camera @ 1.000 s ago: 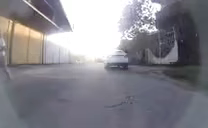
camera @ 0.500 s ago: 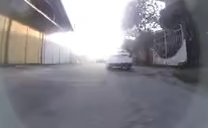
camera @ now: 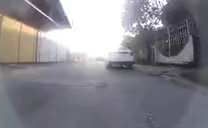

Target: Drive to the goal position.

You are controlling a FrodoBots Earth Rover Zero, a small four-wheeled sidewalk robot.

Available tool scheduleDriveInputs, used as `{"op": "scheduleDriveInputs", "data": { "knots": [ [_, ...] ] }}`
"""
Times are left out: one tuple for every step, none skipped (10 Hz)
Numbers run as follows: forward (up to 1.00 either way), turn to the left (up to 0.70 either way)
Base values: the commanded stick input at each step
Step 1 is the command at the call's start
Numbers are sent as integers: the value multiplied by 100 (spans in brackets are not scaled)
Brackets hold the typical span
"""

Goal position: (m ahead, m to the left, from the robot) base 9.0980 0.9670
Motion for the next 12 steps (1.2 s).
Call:
{"op": "scheduleDriveInputs", "data": {
  "knots": [
    [100, 1],
    [100, 1],
    [100, 1],
    [100, 1],
    [100, 1],
    [100, 1],
    [100, 1],
    [100, 1],
    [100, 1],
    [100, 1],
    [100, 1],
    [100, 1]
  ]
}}
